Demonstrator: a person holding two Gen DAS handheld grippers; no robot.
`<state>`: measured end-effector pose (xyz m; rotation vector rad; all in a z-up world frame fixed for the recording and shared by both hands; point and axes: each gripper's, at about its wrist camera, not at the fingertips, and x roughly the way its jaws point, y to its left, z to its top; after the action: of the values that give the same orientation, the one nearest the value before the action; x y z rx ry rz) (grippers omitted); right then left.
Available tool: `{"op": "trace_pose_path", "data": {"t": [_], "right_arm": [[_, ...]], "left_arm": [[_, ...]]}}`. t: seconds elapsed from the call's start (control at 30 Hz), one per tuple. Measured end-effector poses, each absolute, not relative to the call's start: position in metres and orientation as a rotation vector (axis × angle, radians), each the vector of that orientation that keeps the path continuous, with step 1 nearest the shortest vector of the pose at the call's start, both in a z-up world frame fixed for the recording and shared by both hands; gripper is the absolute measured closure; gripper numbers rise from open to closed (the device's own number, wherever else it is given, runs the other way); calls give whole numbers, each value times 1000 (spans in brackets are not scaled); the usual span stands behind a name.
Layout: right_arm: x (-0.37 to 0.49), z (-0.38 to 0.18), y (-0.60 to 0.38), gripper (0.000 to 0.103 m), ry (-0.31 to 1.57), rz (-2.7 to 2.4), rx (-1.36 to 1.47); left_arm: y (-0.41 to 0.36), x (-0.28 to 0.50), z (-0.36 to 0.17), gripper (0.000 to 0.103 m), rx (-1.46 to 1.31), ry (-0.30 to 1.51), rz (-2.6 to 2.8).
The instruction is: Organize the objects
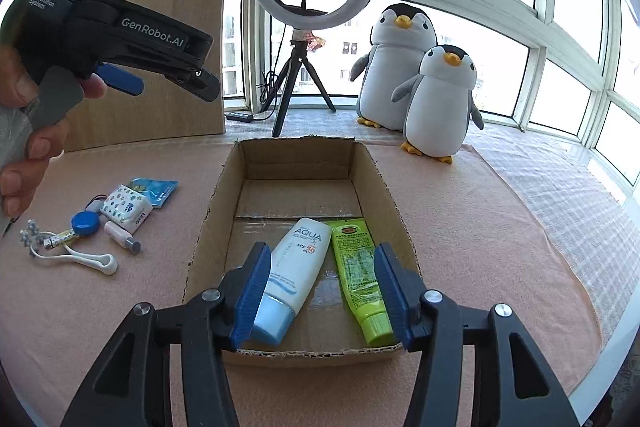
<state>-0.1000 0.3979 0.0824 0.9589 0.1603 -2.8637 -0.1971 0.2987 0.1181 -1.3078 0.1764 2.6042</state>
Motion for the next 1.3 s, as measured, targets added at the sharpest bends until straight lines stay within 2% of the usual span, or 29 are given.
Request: {"op": "trace_pose_path", "data": {"t": [0.5, 0.87, 1.0, 1.17, 1.27, 1.3], "right_arm": [[-105, 76, 283, 50, 286, -2603, 940], [-102, 61, 158, 50, 464, -2310, 886], [-99, 48, 132, 50, 589, -2197, 891], [-103, 8, 129, 50, 952, -2043, 877], [-121, -7, 138, 50, 954, -1962, 981], [-127, -5, 141, 50, 897, -1947, 990]], "left_arm": [[72, -159, 129, 0, -1405, -50, 2913], [-102, -84, 115, 0, -1539, -337, 3121], [-129, -59, 104, 0, -1576, -436, 3124], [-131, -24, 87, 0, -1610, -542, 3089], [-128, -5, 74, 0, -1640, -590, 3056], [-128, 0, 69, 0, -1653, -598, 3046]]}}
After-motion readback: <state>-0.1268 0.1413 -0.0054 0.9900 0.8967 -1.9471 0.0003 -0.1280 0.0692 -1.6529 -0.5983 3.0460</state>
